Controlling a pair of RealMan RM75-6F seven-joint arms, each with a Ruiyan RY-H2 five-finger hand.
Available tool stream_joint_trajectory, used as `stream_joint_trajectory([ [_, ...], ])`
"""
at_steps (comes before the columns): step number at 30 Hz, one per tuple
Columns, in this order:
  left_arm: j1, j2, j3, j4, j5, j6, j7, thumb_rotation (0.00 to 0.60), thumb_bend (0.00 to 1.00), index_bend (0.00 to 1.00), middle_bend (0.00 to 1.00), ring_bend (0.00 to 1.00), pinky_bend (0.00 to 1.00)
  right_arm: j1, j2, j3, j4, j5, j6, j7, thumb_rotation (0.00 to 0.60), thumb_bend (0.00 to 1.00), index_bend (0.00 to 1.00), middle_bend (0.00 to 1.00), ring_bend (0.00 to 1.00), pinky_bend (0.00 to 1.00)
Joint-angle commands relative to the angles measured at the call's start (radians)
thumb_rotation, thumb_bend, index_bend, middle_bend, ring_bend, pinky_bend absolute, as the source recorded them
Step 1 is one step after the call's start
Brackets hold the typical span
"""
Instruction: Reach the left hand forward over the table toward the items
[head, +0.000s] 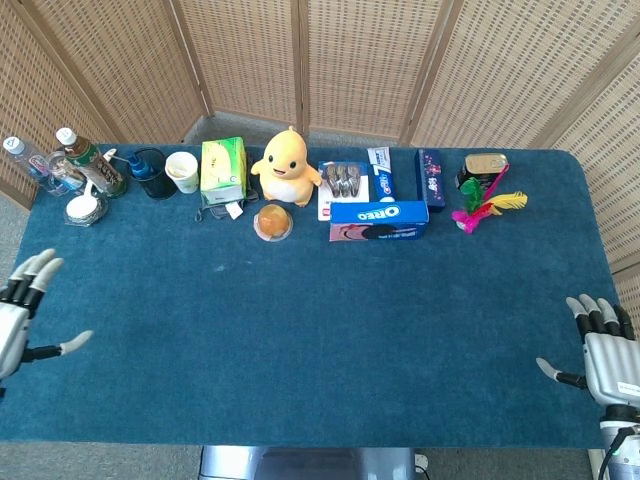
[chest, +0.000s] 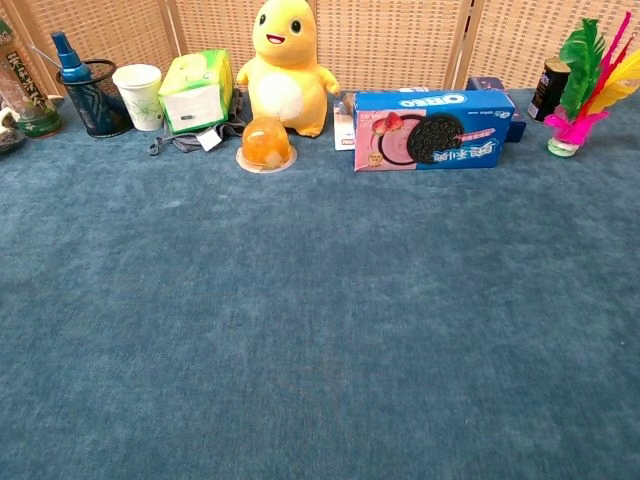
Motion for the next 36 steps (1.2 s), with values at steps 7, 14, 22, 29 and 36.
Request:
stream_joint_trajectory([
  [7, -0.148, -0.088, 0.005, -0.18, 0.172, -0.132, 0.252, 0.446, 0.12, 0.0, 0.0, 0.11, 0.82, 0.001, -0.003, 0.002, 0.005, 0.007, 0.0, -0.003, 0.381, 0.0, 0.0, 0.0, 0.0, 0.02],
  [14, -0.253, -0.167, 0.018, -0.281, 0.255, -0.305, 0.449, 0.487, 0.65, 0.0, 0.0, 0.11, 0.81, 0.003, -0.002, 0.008, 0.013, 0.018, -0.004, 0.004, 0.382, 0.0, 0.0, 0.0, 0.0, 0.02],
  [22, -0.337, -0.288, 0.001, -0.362, 0.256, -0.47, 0.65, 0.5, 0.81, 0.0, 0.0, 0.12, 0.81, 0.003, 0.001, 0.013, 0.021, 0.03, -0.007, 0.014, 0.381, 0.0, 0.0, 0.0, 0.0, 0.02],
  [29, -0.424, -0.318, 0.045, -0.339, 0.373, -0.489, 0.562, 0.507, 0.81, 0.0, 0.0, 0.12, 0.79, 0.005, 0.003, 0.018, 0.026, 0.047, -0.014, 0.018, 0.38, 0.0, 0.0, 0.0, 0.0, 0.02],
  [36, -0.434, -0.289, 0.098, -0.298, 0.407, -0.449, 0.486, 0.514, 0.81, 0.0, 0.0, 0.13, 0.79, 0.005, 0.005, 0.021, 0.026, 0.054, -0.014, 0.02, 0.383, 0.0, 0.0, 0.0, 0.0, 0.02],
])
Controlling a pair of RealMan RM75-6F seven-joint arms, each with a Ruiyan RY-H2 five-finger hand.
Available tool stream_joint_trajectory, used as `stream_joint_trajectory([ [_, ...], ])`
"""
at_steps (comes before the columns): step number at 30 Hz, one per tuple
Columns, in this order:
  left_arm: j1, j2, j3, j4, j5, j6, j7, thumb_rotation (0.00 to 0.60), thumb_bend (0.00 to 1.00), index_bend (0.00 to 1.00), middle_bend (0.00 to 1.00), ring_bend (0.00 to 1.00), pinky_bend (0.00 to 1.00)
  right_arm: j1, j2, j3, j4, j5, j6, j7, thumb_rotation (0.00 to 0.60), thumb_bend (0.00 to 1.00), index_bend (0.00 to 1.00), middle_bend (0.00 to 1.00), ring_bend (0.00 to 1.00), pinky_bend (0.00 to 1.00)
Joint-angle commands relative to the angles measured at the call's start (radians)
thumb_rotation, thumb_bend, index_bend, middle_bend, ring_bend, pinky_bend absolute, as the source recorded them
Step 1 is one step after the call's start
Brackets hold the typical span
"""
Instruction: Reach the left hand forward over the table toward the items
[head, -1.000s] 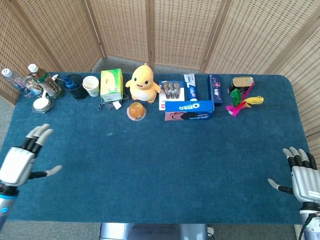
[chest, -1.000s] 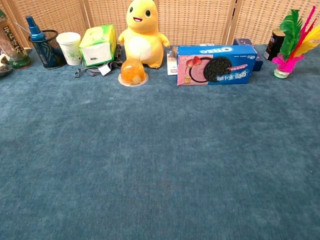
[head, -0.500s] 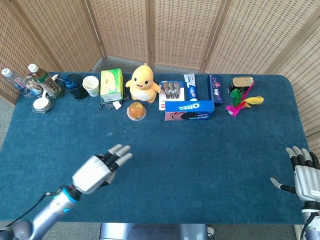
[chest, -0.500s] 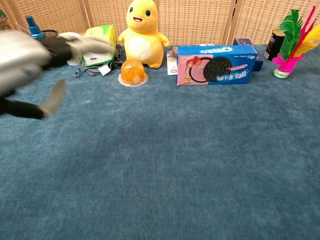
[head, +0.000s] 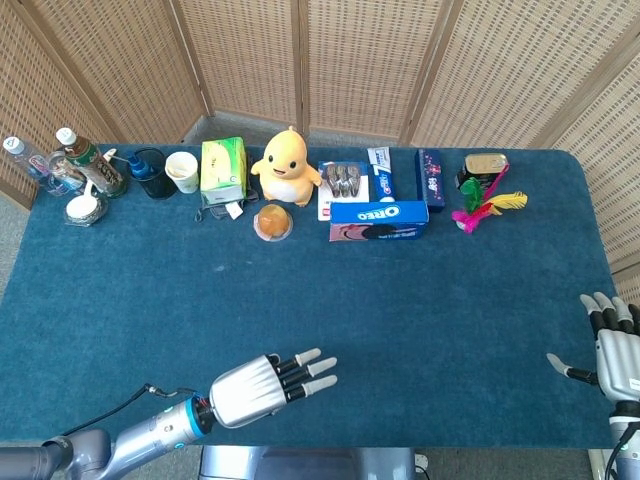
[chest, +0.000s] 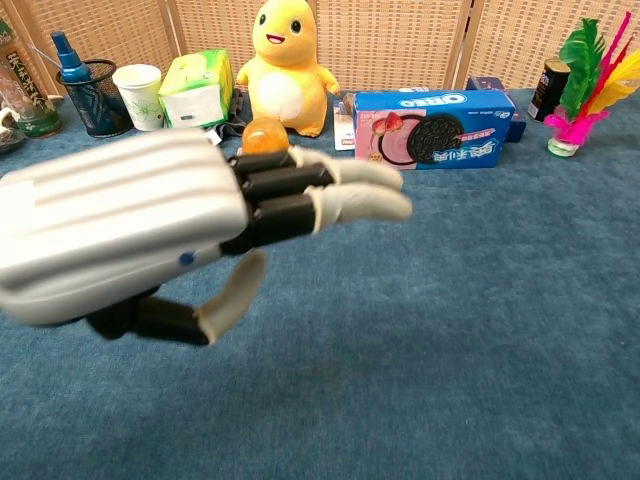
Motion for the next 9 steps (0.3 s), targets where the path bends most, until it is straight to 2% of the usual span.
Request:
stream_joint_trajectory([
  [1, -0.002, 0.012, 0.019, 0.02, 0.008, 0.017, -0.019, 0.517, 0.81, 0.0, 0.0, 0.13, 0.79, 0.001, -0.001, 0.0, 0.001, 0.003, -0.002, -0.002, 0.383, 0.0, 0.0, 0.0, 0.0, 0.02],
  [9, -0.004, 0.023, 0.035, 0.048, 0.002, 0.035, -0.038, 0.521, 0.81, 0.0, 0.0, 0.13, 0.77, 0.006, -0.011, -0.003, 0.002, 0.009, -0.007, -0.023, 0.381, 0.0, 0.0, 0.0, 0.0, 0.02],
])
